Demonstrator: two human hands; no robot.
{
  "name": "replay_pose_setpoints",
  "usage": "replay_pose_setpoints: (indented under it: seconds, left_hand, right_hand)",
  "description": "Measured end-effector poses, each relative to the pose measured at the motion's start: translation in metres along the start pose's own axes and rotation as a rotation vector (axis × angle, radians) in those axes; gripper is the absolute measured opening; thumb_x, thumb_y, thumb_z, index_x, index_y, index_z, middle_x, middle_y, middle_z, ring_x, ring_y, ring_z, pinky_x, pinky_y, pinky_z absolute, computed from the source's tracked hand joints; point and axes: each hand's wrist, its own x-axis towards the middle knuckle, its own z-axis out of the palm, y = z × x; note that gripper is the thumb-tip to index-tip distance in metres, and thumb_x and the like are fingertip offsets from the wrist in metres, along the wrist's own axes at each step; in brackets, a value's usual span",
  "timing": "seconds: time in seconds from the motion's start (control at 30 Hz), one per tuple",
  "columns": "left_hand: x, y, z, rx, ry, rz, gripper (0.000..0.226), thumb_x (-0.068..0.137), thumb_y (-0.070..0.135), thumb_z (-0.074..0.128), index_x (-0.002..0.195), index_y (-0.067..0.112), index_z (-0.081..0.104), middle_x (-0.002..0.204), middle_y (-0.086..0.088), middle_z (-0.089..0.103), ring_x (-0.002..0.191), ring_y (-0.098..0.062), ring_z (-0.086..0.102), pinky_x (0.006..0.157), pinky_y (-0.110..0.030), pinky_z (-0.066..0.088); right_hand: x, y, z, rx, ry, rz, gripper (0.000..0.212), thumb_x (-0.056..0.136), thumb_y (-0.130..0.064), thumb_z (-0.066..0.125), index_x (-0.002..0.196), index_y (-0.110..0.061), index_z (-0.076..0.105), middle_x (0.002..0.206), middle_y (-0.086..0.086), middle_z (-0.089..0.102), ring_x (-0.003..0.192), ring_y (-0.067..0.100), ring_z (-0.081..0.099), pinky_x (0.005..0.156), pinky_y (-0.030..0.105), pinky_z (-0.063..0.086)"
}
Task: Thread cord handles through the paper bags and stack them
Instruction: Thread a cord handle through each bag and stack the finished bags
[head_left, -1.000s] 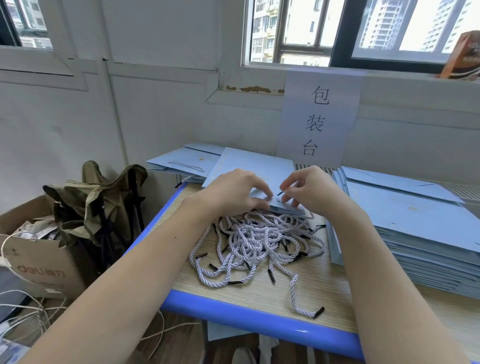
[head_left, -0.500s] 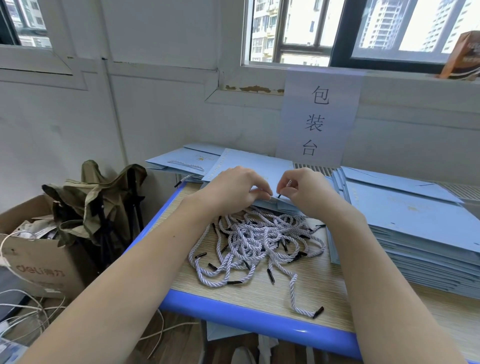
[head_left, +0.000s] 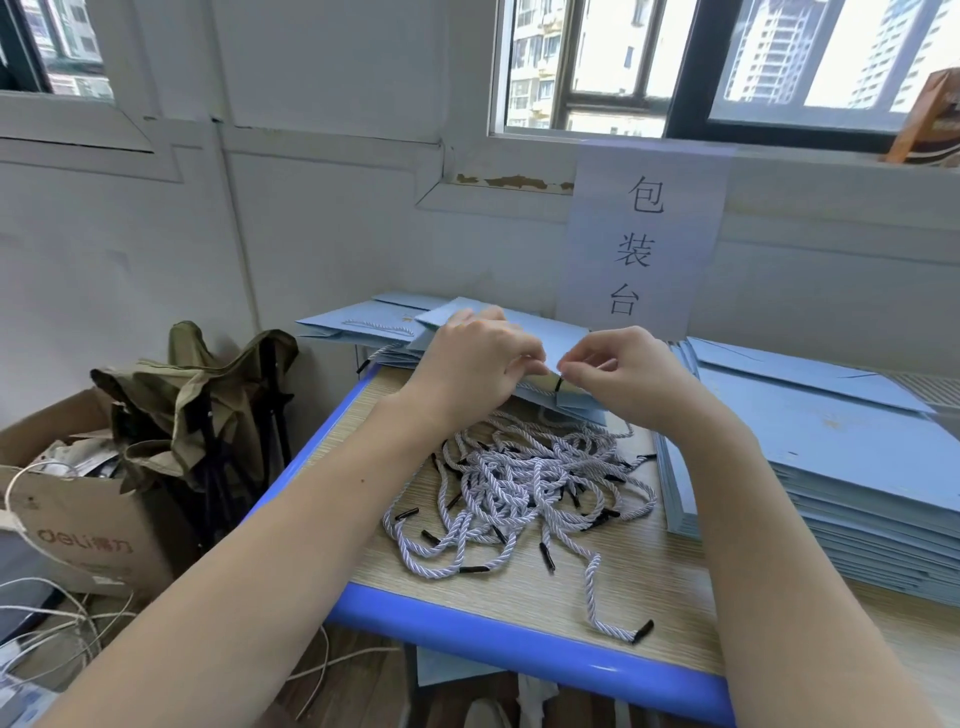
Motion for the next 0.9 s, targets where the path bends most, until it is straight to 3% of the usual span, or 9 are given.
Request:
replay_pose_setpoints:
  seconds: [0.07, 0.2, 0.3, 0.4, 0.5, 0.63, 0.8, 0.9]
  left_hand:
    - [0.001, -0.001, 0.003, 0.094, 0.133, 0.059, 0.02, 0.084, 0.033, 0.067, 0.08, 0.015, 0.075, 0.078, 0.005, 0.071, 0.084, -0.028, 0.059, 0.08, -0.043, 0.042]
    - [0.006, -0.001, 0.007, 0.31, 0.369, 0.131, 0.027, 0.077, 0.038, 0.074, 0.078, 0.011, 0.069, 0.085, -0.001, 0.066, 0.092, -0.026, 0.048, 0.081, -0.042, 0.036]
    - [0.008, 0.003, 0.012, 0.419, 0.412, 0.162, 0.032, 0.078, 0.04, 0.074, 0.083, 0.012, 0.061, 0.082, -0.005, 0.057, 0.084, -0.026, 0.046, 0.075, -0.039, 0.033]
    - [0.009, 0.009, 0.023, 0.306, 0.386, 0.116, 0.022, 0.081, 0.024, 0.078, 0.08, 0.01, 0.061, 0.077, -0.006, 0.056, 0.079, -0.03, 0.053, 0.073, -0.041, 0.042]
    - [0.011, 0.011, 0.027, 0.058, 0.319, 0.074, 0.006, 0.084, 0.011, 0.072, 0.084, 0.006, 0.067, 0.08, -0.006, 0.063, 0.086, -0.027, 0.049, 0.077, -0.037, 0.045]
    - [0.018, 0.015, 0.024, -0.053, 0.205, 0.005, 0.007, 0.085, 0.01, 0.068, 0.091, 0.009, 0.072, 0.085, -0.002, 0.073, 0.092, -0.028, 0.052, 0.076, -0.035, 0.045]
    - [0.033, 0.007, 0.022, -0.143, -0.053, -0.119, 0.017, 0.087, 0.016, 0.065, 0.102, 0.021, 0.071, 0.091, -0.003, 0.071, 0.103, -0.028, 0.054, 0.078, -0.036, 0.047]
    - [0.04, 0.01, 0.022, -0.214, -0.056, -0.141, 0.015, 0.085, 0.011, 0.065, 0.096, 0.018, 0.073, 0.088, 0.0, 0.074, 0.098, -0.026, 0.058, 0.078, -0.04, 0.05]
  right_hand:
    - [-0.001, -0.002, -0.001, 0.022, -0.012, 0.017, 0.008, 0.085, -0.027, 0.074, 0.091, -0.022, 0.076, 0.083, -0.006, 0.07, 0.078, 0.015, 0.065, 0.07, 0.027, 0.052]
    - [-0.001, 0.0, 0.002, -0.023, 0.028, 0.021, 0.017, 0.078, -0.023, 0.082, 0.091, -0.018, 0.072, 0.08, -0.005, 0.07, 0.068, 0.009, 0.062, 0.047, 0.01, 0.04]
    - [0.001, 0.003, 0.009, -0.077, 0.112, 0.031, 0.015, 0.079, -0.021, 0.08, 0.089, -0.018, 0.07, 0.077, -0.002, 0.071, 0.067, 0.013, 0.065, 0.057, 0.023, 0.05]
    - [0.005, 0.005, 0.018, -0.062, 0.179, 0.071, 0.014, 0.076, -0.008, 0.073, 0.088, -0.014, 0.071, 0.076, 0.002, 0.071, 0.073, 0.023, 0.069, 0.072, 0.034, 0.058]
    - [0.008, 0.007, 0.023, 0.067, 0.21, 0.119, 0.016, 0.072, -0.004, 0.071, 0.086, -0.011, 0.069, 0.075, 0.004, 0.071, 0.076, 0.028, 0.07, 0.074, 0.044, 0.061]
    - [0.011, 0.009, 0.024, 0.177, 0.252, 0.17, 0.018, 0.072, -0.003, 0.072, 0.087, -0.012, 0.067, 0.079, 0.008, 0.072, 0.076, 0.03, 0.071, 0.072, 0.047, 0.062]
    - [0.012, 0.01, 0.026, 0.213, 0.319, 0.167, 0.023, 0.072, -0.002, 0.071, 0.093, -0.011, 0.068, 0.078, 0.003, 0.07, 0.078, 0.025, 0.069, 0.076, 0.043, 0.061]
    - [0.012, 0.011, 0.028, 0.216, 0.348, 0.165, 0.021, 0.075, -0.004, 0.069, 0.092, -0.015, 0.065, 0.079, 0.004, 0.071, 0.078, 0.024, 0.068, 0.078, 0.04, 0.06]
